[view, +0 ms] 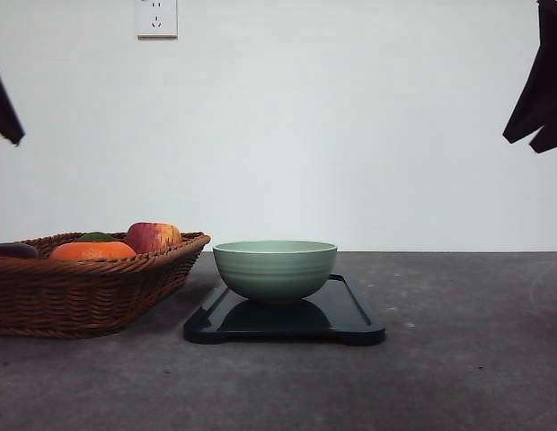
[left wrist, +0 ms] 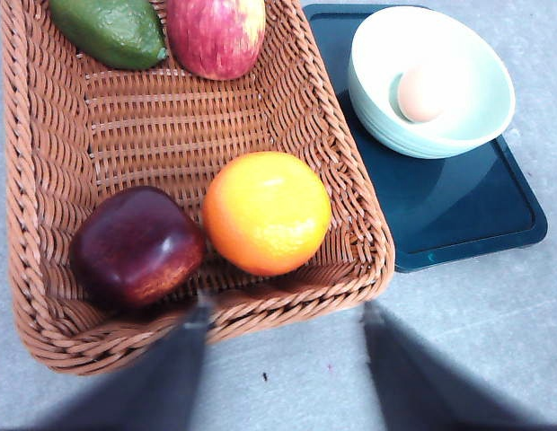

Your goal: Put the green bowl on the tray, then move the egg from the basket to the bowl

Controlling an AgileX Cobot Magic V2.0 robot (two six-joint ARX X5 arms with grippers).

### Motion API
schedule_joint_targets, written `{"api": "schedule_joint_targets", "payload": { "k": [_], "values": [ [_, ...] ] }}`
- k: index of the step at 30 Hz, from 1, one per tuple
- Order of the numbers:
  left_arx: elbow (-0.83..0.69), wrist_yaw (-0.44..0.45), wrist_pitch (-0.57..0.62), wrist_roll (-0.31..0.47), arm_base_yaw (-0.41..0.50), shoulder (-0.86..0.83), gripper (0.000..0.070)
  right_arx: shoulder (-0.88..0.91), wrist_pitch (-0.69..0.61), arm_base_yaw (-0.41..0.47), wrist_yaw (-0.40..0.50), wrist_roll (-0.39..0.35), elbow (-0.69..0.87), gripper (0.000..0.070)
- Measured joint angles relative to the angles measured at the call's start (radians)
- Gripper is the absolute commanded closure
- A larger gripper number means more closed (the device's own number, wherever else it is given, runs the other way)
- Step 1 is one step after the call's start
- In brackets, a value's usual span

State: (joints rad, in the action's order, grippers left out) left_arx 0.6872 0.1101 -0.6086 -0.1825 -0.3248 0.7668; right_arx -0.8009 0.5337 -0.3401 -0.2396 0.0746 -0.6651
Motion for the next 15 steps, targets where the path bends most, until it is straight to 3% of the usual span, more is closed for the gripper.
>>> {"api": "schedule_joint_targets", "payload": {
  "k": [5, 15],
  "values": [
    [0.000, 0.000, -0.003, -0.005, 0.000, -0.001, 0.0700, 0.001, 0.002, 0.000, -0.066, 0.000, 0.000, 0.0681],
    [0.000, 0.000, -0.003, -0.005, 0.000, -0.001, 0.0700, 0.002, -0.024, 0.000, -0.073, 0.000, 0.000, 0.0681]
  ]
}}
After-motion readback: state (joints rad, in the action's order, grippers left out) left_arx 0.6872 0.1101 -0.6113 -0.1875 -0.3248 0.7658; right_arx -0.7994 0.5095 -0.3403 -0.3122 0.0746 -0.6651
